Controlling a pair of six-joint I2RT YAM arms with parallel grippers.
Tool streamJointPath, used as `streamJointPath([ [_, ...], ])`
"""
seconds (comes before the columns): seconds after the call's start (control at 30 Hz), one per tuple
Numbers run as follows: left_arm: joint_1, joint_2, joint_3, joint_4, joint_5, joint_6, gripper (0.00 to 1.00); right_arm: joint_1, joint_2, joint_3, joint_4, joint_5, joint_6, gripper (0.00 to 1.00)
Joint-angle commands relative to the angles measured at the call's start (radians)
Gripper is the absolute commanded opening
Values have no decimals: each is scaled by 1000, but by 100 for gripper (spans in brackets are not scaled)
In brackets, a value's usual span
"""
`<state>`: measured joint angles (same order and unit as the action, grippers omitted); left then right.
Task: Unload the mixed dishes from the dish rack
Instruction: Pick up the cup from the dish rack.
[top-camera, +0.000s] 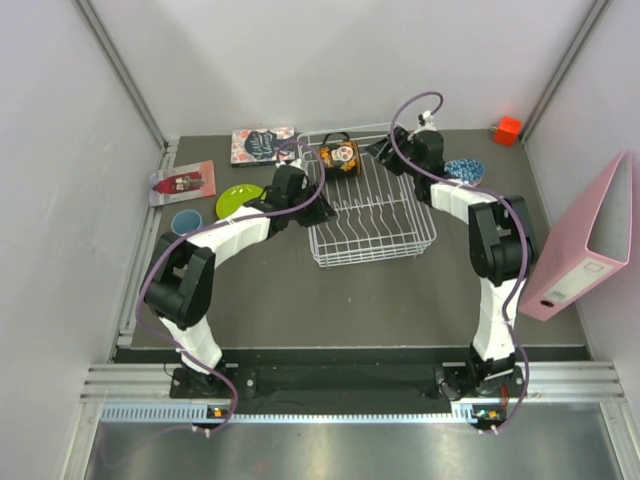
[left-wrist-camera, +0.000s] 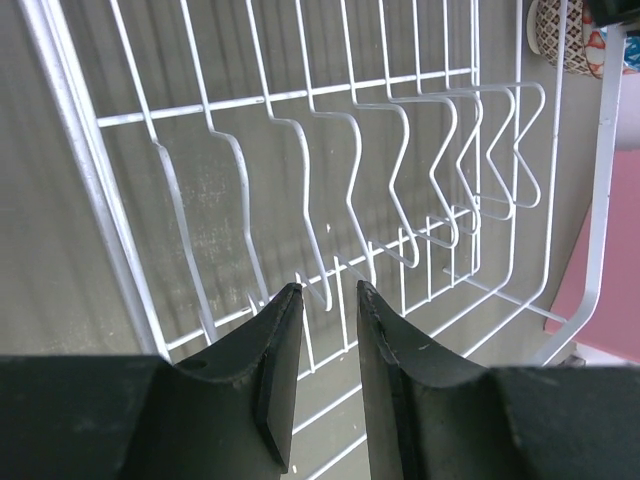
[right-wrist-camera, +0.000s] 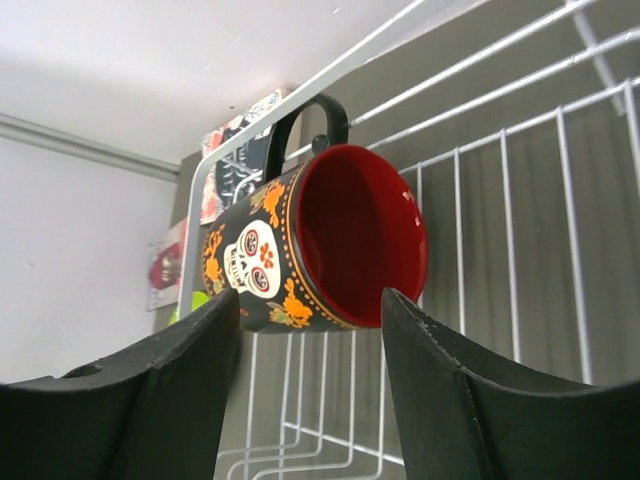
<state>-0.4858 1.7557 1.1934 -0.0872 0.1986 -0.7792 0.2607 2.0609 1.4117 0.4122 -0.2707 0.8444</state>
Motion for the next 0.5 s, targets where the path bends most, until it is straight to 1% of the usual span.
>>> streamJointPath([
  [0.0,6,-42,23,-45,-37,37,34,0,-33,130,-67,30,-155,59],
  [0.07,7,-51,23,-51,-42,40,34,-1,22,199,-140,5,-218,61],
  [0.1,6,-55,21,-54,-44,43,34,-5,45,280,-163,-16,-235,62],
  [0.13,6,-58,20,-57,-44,44,34,-6,74,317,-185,-63,-255,62],
  [0.2,6,-65,14,-63,-44,47,34,-18,139,390,-196,-111,-252,62],
  [0.27,6,-68,8,-66,-44,51,34,-21,183,411,-181,-165,-239,62],
  [0.47,6,-61,-8,-69,-39,55,34,-21,240,429,-177,-193,-254,62],
])
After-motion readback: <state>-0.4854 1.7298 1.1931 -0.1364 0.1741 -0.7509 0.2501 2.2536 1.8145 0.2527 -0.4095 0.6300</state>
